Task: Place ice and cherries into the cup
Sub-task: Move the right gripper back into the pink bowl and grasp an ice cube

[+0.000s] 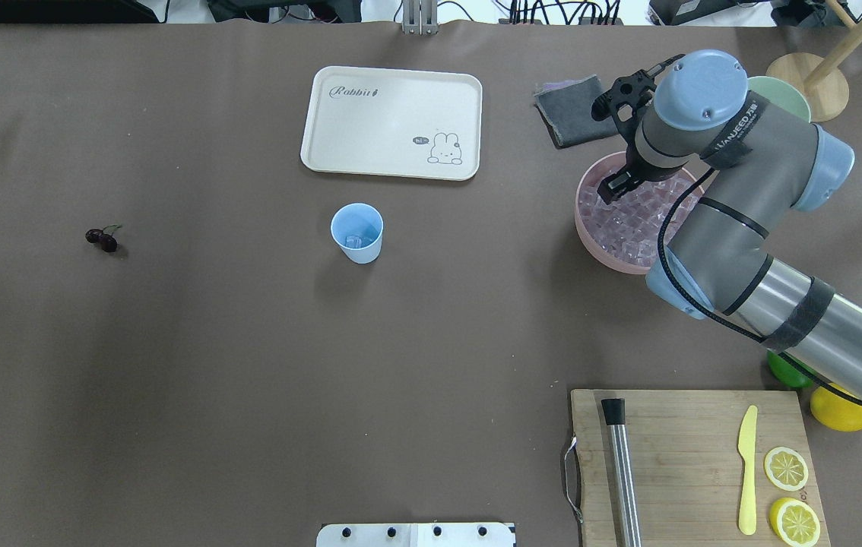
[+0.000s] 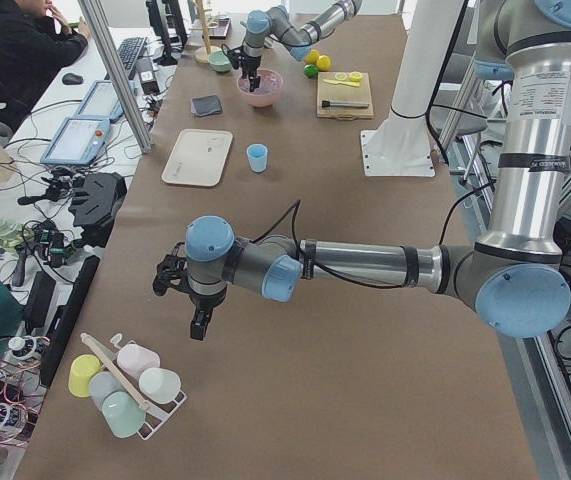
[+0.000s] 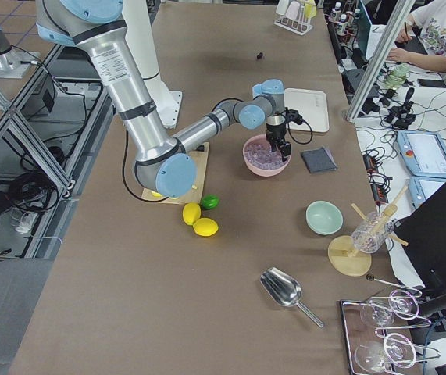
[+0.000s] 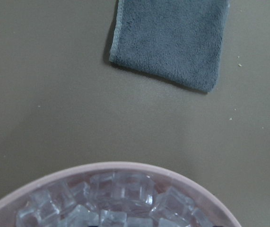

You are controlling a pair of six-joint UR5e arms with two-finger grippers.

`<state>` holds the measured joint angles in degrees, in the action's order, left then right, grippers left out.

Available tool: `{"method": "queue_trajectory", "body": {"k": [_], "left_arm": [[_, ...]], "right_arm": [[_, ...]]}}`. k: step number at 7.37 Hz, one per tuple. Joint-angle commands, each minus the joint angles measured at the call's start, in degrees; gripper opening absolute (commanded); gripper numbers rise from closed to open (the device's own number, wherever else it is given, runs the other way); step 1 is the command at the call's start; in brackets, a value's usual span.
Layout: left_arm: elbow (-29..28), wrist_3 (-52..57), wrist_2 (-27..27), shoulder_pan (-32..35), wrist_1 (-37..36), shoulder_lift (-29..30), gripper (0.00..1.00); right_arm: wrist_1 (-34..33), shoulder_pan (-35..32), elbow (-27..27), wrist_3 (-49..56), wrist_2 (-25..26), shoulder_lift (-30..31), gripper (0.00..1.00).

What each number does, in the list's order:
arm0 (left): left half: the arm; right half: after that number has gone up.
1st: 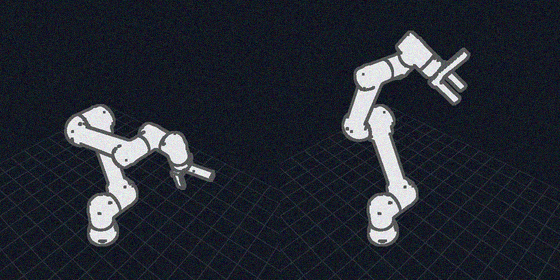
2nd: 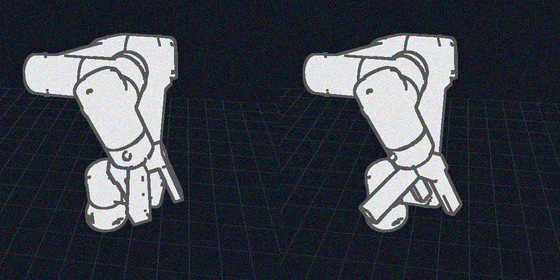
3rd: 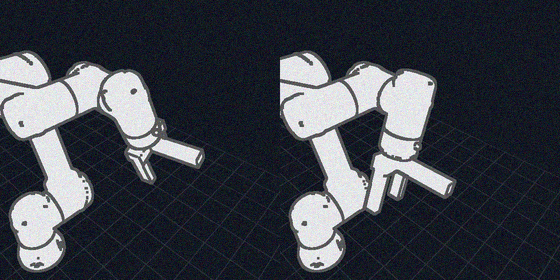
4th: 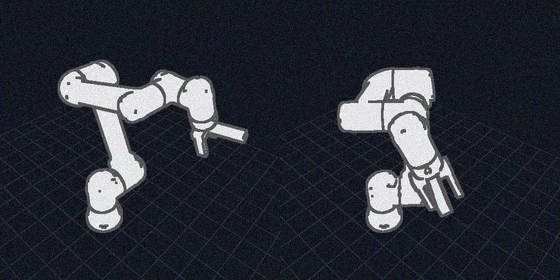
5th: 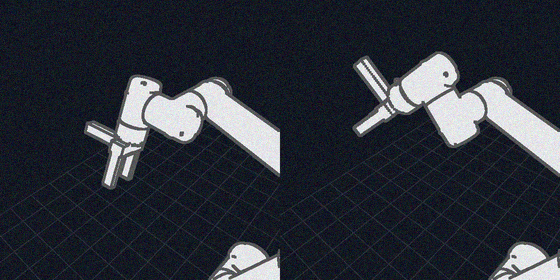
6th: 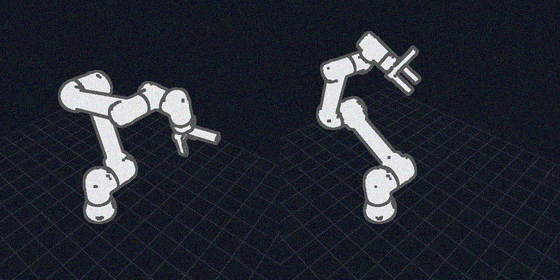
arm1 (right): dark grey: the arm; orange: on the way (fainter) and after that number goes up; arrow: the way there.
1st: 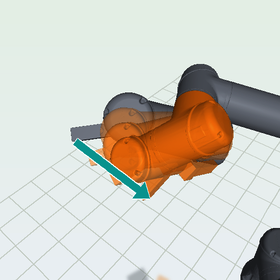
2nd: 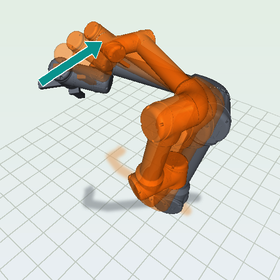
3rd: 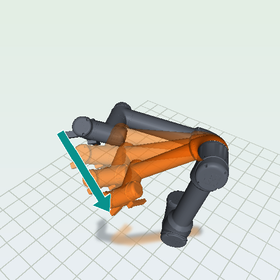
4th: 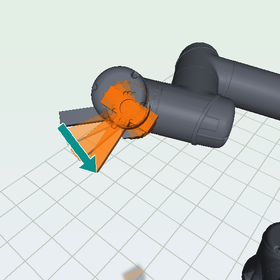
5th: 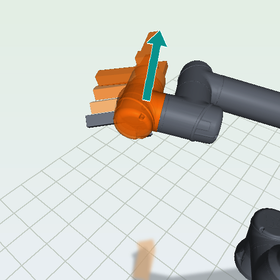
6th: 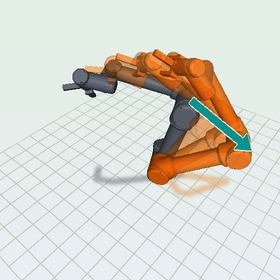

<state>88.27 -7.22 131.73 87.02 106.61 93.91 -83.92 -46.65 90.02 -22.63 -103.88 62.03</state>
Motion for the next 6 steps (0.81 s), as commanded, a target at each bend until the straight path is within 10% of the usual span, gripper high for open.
{"method": "queue_trajectory", "body": {"k": [1, 6], "left_arm": [[-0.3, 0.0, 0.0, 0.0, 0.0, 0.0, 0.98], [-0.3, 0.0, 0.0, -0.4, 0.0, -0.1, 0.98]], "right_arm": [[0.0, 0.2, 0.1, 0.0, 0.1, 0.0, 0.45], [-1.8, -0.5, 2.9, 0.0, -0.4, 0.0, 0.0]]}}
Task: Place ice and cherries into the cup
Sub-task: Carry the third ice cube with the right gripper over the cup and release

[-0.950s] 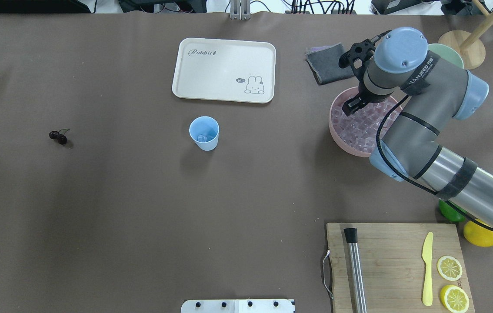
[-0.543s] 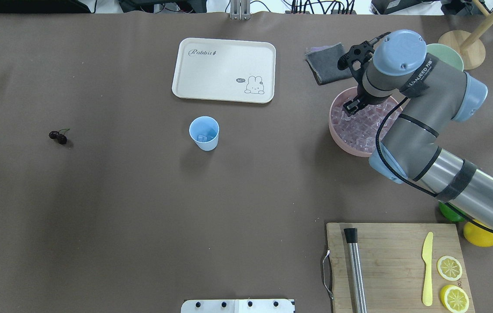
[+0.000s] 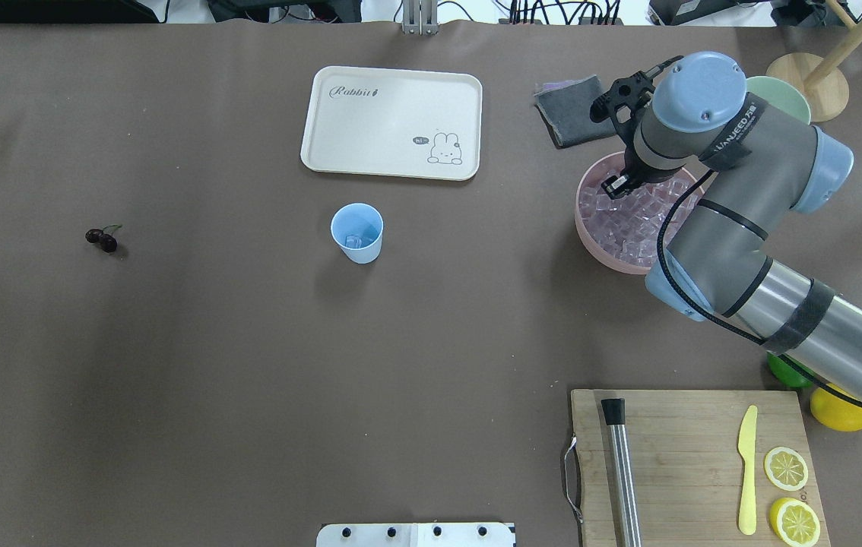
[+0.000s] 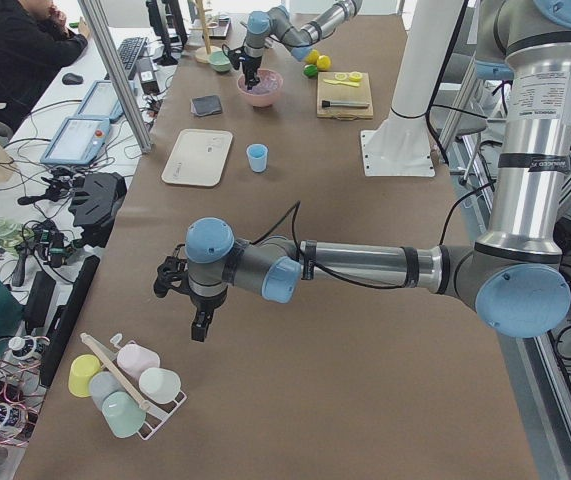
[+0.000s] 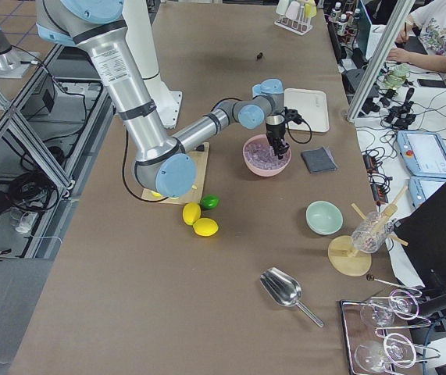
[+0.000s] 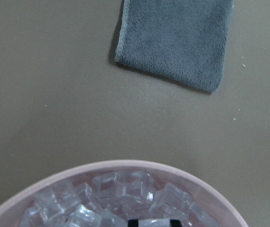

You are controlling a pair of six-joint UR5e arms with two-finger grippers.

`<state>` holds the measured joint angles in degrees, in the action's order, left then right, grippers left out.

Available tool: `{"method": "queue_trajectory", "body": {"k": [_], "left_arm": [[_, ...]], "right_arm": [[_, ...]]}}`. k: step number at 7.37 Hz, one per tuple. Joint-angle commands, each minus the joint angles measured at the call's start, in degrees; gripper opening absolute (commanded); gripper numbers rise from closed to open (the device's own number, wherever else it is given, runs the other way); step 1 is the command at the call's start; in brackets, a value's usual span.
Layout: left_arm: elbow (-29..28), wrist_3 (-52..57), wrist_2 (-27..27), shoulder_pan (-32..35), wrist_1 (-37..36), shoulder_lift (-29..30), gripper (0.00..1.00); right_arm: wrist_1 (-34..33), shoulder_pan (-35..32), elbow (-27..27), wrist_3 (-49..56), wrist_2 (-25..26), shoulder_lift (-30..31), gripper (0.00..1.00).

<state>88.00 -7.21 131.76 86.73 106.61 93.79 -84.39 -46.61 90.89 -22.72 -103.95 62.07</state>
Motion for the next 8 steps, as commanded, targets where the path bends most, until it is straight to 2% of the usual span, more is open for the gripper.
{"method": "queue_trajectory", "body": {"k": [1, 2, 3, 4, 5, 7, 8], "left_arm": [[0.1, 0.0, 0.0, -0.1, 0.0, 0.0, 0.98], [0.2, -0.1, 0.0, -0.1, 0.0, 0.1, 0.98], [0.2, -0.1, 0.0, -0.1, 0.0, 0.3, 0.98], [0.2, 0.1, 0.2, -0.1, 0.5, 0.3, 0.98], [0.2, 0.0, 0.3, -0.3, 2.0, 0.2, 0.98], [-0.2, -0.1, -0.2, -2.4, 2.2, 0.6, 0.98], [-0.3, -0.1, -0.2, -2.4, 2.1, 1.0, 0.98]], "right_arm": [[-10.6, -1.6, 8.2, 0.3, -2.8, -0.9, 0.0], [-18.4, -2.2, 12.3, 0.1, -4.1, -4.1, 0.0], [-22.8, -1.8, 11.9, -1.3, -4.9, -9.1, 0.0], [-22.0, 0.0, 10.1, -8.7, -5.0, -13.2, 0.0], [-18.0, 1.7, 6.2, -14.7, -5.0, -18.0, 0.0], [-7.7, 7.4, -7.3, -29.4, -2.8, -26.5, 0.0], [-3.7, 9.5, -13.3, -32.3, -0.6, -30.4, 0.0]]}}
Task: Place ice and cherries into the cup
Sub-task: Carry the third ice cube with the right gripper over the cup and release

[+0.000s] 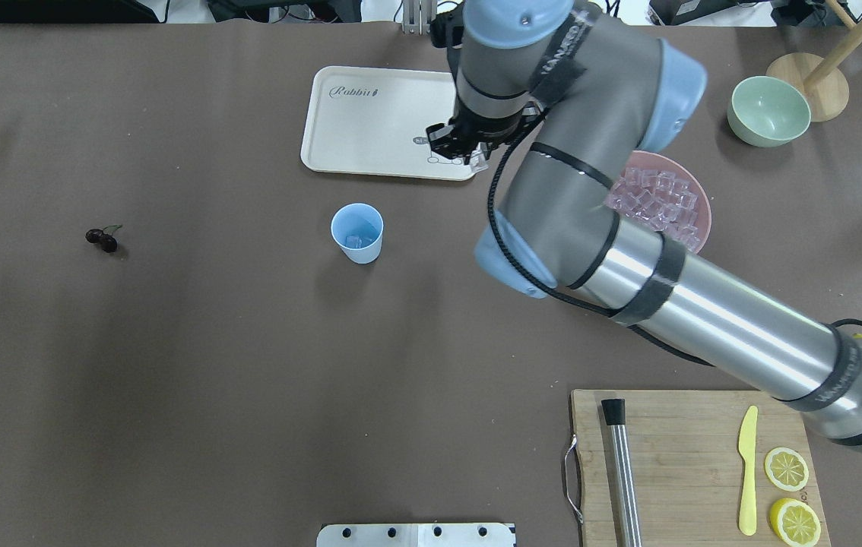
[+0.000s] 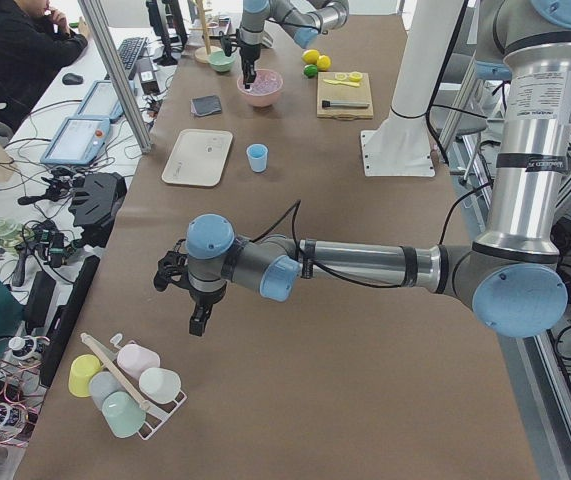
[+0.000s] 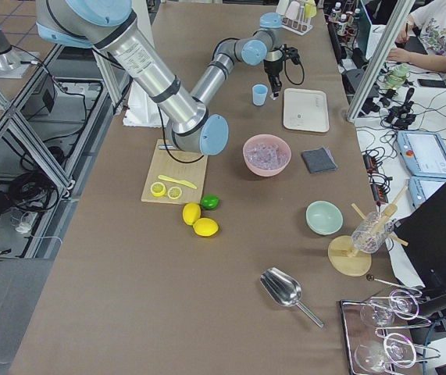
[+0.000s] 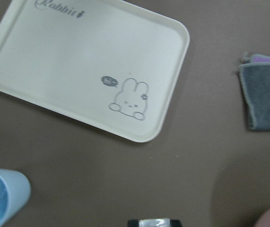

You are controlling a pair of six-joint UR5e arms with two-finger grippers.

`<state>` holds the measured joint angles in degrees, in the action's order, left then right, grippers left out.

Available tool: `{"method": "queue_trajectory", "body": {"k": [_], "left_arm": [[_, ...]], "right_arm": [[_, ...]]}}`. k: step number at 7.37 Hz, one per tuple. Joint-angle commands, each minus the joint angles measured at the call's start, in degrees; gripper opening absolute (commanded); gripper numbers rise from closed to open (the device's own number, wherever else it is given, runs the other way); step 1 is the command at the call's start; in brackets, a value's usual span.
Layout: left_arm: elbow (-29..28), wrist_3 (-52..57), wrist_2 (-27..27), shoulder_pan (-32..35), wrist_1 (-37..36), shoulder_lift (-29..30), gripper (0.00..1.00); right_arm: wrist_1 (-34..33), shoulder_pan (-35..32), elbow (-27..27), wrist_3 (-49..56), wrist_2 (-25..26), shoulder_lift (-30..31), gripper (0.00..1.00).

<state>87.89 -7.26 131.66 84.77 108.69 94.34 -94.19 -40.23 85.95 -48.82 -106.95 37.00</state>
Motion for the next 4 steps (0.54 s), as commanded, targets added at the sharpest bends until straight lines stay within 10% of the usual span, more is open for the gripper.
{"method": "queue_trajectory", "body": {"k": [1, 4], "left_arm": [[-0.1, 0.0, -0.1, -0.5, 0.0, 0.5, 0.98], [-0.2, 0.3, -0.1, -0.7, 0.0, 0.5, 0.98]], "right_arm": [[6.6, 5.0, -10.9, -8.8, 4.0, -7.7, 0.0], [7.5, 9.1, -11.3, -9.1, 8.0, -8.4, 0.0]]}}
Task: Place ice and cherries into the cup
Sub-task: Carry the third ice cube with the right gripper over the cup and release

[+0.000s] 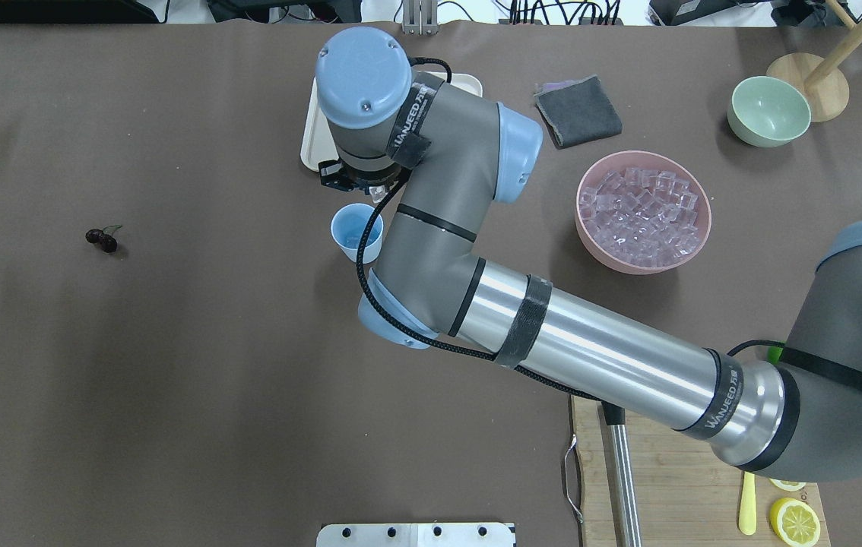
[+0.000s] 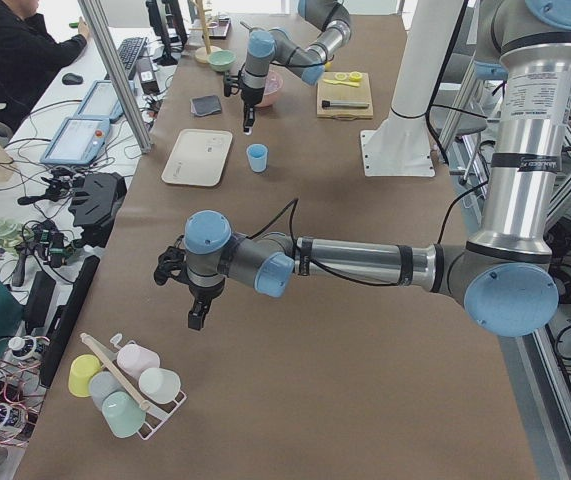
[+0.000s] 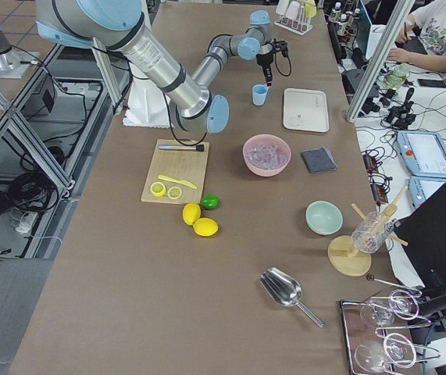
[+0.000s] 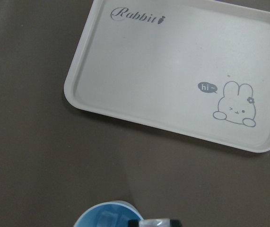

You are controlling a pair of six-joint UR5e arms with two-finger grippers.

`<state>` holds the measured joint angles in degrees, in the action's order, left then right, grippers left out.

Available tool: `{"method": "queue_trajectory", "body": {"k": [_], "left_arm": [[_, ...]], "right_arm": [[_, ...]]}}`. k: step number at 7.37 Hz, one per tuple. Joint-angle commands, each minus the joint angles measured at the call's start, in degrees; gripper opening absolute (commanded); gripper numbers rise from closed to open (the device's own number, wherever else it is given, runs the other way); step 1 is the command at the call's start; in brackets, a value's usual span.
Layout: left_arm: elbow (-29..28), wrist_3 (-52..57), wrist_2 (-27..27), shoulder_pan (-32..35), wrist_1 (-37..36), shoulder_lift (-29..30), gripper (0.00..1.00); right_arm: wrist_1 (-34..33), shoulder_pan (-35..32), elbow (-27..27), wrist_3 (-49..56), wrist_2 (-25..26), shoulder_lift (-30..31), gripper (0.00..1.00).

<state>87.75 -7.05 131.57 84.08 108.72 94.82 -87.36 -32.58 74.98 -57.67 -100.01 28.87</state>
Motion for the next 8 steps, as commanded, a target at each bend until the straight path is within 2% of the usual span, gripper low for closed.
{"method": "queue_trajectory", "body": {"k": [1, 3, 4, 5, 6, 7, 8], "left_arm": [[0.1, 0.1, 0.0, -0.1, 0.0, -0.1, 0.98], [0.0, 0.1, 0.0, -0.1, 0.0, -0.1, 0.98], [0.1, -0.1, 0.0, -0.1, 0.0, -0.1, 0.98], [0.3, -0.2, 0.0, -0.1, 0.0, -0.1, 0.98], [0.7, -0.4, 0.1, -0.1, 0.0, 0.0, 0.98], [2.0, -4.1, 0.6, -1.9, 0.2, 1.1, 0.98], [4.8, -10.6, 0.6, -6.3, 0.8, 1.2, 0.98]], "right_arm": [[1.4, 2.1, -1.6, -0.2, 2.3, -0.2, 0.0], [5.3, 2.9, -4.1, -0.3, 3.2, -0.3, 0.0], [5.3, 3.2, -4.1, -1.4, 3.2, -0.4, 0.08], [5.4, 3.5, -4.1, -2.6, 3.2, -0.7, 0.36], [5.3, 3.6, -4.1, -2.7, 3.2, -0.7, 0.85], [5.3, 3.5, -4.0, -2.6, 3.2, -0.6, 0.99], [4.8, 2.3, -3.4, -1.8, 2.7, 0.0, 0.99]]}}
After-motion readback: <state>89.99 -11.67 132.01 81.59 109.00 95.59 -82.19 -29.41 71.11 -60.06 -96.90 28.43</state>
